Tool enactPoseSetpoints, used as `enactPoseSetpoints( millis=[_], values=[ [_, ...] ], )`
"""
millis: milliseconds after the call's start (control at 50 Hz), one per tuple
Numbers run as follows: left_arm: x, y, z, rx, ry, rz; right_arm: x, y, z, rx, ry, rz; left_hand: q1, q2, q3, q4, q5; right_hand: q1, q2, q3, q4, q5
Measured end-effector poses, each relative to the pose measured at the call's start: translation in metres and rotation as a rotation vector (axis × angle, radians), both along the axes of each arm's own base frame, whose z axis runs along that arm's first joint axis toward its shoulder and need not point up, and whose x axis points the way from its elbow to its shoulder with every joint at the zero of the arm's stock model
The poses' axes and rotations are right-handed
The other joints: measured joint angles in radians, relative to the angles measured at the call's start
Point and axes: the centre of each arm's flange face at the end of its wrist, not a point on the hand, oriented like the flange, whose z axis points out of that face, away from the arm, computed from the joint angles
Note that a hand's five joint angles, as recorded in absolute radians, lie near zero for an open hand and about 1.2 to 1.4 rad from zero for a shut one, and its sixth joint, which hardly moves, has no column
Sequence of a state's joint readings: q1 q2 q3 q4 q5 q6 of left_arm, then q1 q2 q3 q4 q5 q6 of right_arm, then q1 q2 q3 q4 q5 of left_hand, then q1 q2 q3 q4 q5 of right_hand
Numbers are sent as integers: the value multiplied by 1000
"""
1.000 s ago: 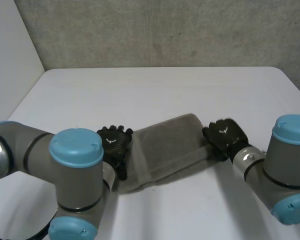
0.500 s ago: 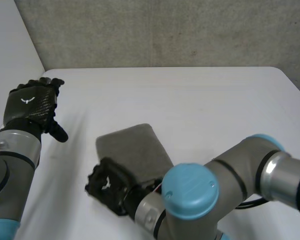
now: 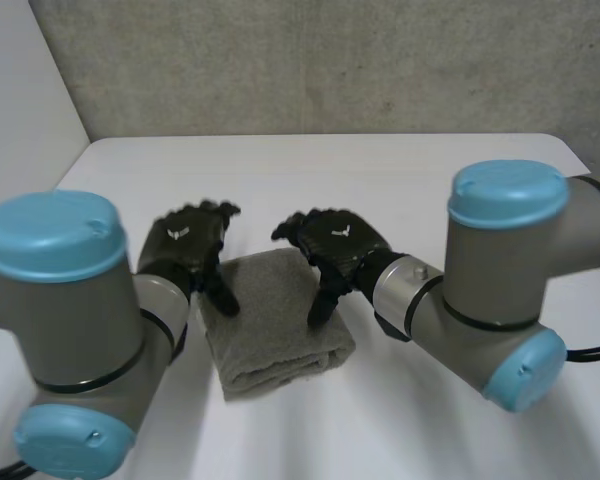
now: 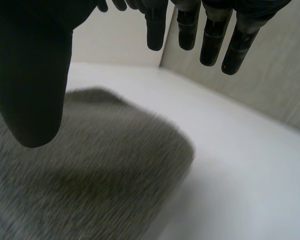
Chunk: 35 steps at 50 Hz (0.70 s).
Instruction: Fold the towel.
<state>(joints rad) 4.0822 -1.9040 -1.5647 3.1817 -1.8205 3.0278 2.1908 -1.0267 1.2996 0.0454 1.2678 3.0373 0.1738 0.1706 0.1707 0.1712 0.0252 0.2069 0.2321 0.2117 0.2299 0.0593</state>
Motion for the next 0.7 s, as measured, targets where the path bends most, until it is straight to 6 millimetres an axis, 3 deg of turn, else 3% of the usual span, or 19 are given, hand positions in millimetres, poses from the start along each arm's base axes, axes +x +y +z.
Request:
enactPoseSetpoints(
  millis=[80,100,140,280,380,520,540,580,620,640,680,700],
  values=[
    [0,-1,-14,63,-6,32,4,-4,-13,52,40,17,0,-1,-1,-1,0,0,0,0,0,-1],
    [2,-3,-29,112,-21,69,8,-9,-25,79,80,34,0,-1,-1,-1,0,0,0,0,0,-1],
    [3,-4,-39,140,-38,90,11,-12,-34,83,106,44,0,-1,-1,-1,0,0,0,0,0,-1],
    [6,-7,-69,206,-99,128,17,-22,-62,-6,240,76,0,-1,-1,-1,0,-6,0,0,0,-10],
    [6,-6,-70,208,-104,124,15,-25,-54,-88,285,59,0,-1,-1,-1,0,-23,0,0,0,-11],
    [0,-6,-33,127,-41,104,7,-29,6,-175,188,-22,0,-1,-1,-1,0,-23,0,0,0,-14],
    [-2,-7,-14,86,-7,99,1,-31,32,-191,121,-64,0,-1,-1,-1,0,-23,0,0,0,-14],
    [-3,-8,15,32,40,89,-10,-35,61,-208,44,-121,0,-1,-1,-1,0,-23,0,0,0,-14],
    [-4,-8,41,-10,81,76,-20,-39,82,-220,-13,-166,0,-1,-1,-1,0,-23,0,0,0,-14],
    [-4,-8,41,-10,81,76,-20,-39,82,-220,-13,-166,0,-1,-1,-1,0,-23,0,0,0,-14],
    [-1,-6,81,-65,135,54,-40,-44,115,-247,-98,-245,0,-1,-1,-1,0,-23,0,0,0,-15],
    [3,-5,106,-94,163,46,-58,-46,142,-282,-159,-320,0,-1,-1,-1,0,-23,0,0,0,-15]
  ],
)
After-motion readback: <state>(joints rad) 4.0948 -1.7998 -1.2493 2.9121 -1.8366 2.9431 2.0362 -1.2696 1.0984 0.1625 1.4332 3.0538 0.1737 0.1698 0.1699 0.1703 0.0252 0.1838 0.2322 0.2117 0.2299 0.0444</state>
